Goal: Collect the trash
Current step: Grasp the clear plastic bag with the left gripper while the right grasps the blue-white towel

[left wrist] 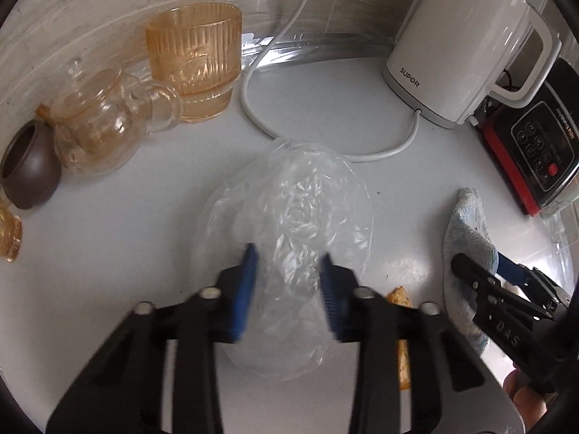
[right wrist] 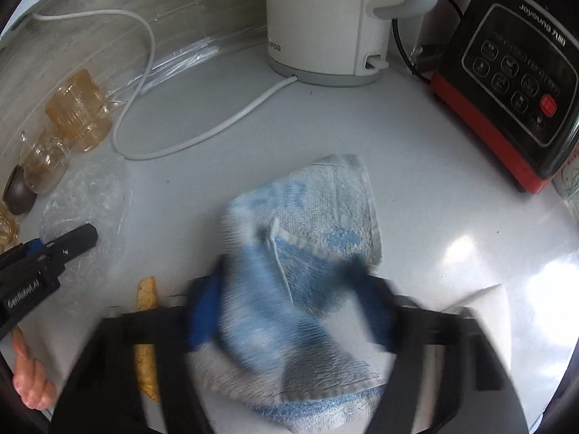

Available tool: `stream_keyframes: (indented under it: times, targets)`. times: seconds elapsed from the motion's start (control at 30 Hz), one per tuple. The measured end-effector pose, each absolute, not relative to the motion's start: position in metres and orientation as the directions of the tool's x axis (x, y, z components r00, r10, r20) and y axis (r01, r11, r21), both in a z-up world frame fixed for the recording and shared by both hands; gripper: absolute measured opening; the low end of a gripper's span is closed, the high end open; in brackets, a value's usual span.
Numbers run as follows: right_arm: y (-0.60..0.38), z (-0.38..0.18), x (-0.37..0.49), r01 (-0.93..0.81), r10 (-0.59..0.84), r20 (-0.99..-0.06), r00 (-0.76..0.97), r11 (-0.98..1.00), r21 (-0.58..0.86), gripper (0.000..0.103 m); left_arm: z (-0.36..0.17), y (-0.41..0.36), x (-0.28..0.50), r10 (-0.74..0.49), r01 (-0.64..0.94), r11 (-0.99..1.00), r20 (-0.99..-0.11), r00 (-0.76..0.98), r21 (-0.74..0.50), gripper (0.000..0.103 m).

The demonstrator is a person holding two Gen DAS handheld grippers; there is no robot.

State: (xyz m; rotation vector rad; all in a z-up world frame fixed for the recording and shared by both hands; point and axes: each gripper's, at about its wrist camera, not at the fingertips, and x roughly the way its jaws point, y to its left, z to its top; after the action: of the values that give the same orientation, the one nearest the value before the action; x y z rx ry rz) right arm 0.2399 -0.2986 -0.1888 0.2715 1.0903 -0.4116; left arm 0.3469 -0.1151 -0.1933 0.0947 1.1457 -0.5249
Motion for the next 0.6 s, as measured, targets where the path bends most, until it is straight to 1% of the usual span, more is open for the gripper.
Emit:
stream_keyframes:
  times: [0.03, 0.07, 0.17, 0.3, 0.43, 0.6]
  targets:
    - [-0.299, -0.188, 0.24, 0.449, -0.183, -0.897, 0.402, 0.893, 0.019, 0.027, -0.193, -0.114, 0.346, -0.348, 0.442, 0.876, -0.886, 0.307, -0.191, 0.02]
    - [-0.299, -0.187, 0.24, 0.446, -0.177, -0.897, 0.405, 0.895, 0.025, 0.021, -0.193, -0.113, 0.346, -0.349, 0.444, 0.876, -0.884, 0.31, -0.19, 0.017]
    - [-0.3, -0.185, 0.24, 0.44, -0.158, -0.897, 0.412, 0.897, 0.044, 0.019, -0.188, -0.109, 0.342, -0.347, 0.446, 0.876, -0.88, 0.325, -0.181, 0.014]
    - [-0.3, -0.171, 0.234, 0.436, -0.156, -0.885, 0.439, 0.898, 0.058, 0.018, -0.17, -0.103, 0.333, -0.363, 0.452, 0.874, -0.859, 0.36, -0.18, 0.013]
    - [-0.294, -0.143, 0.224, 0.426, -0.178, -0.859, 0.48, 0.903, 0.051, 0.017, -0.144, -0.096, 0.318, -0.38, 0.462, 0.869, -0.836, 0.396, -0.176, 0.013]
    - [-0.281, -0.098, 0.197, 0.403, -0.192, -0.822, 0.537, 0.914, 0.05, 0.018, -0.109, -0.074, 0.289, -0.414, 0.453, 0.866, -0.814, 0.407, -0.214, 0.013]
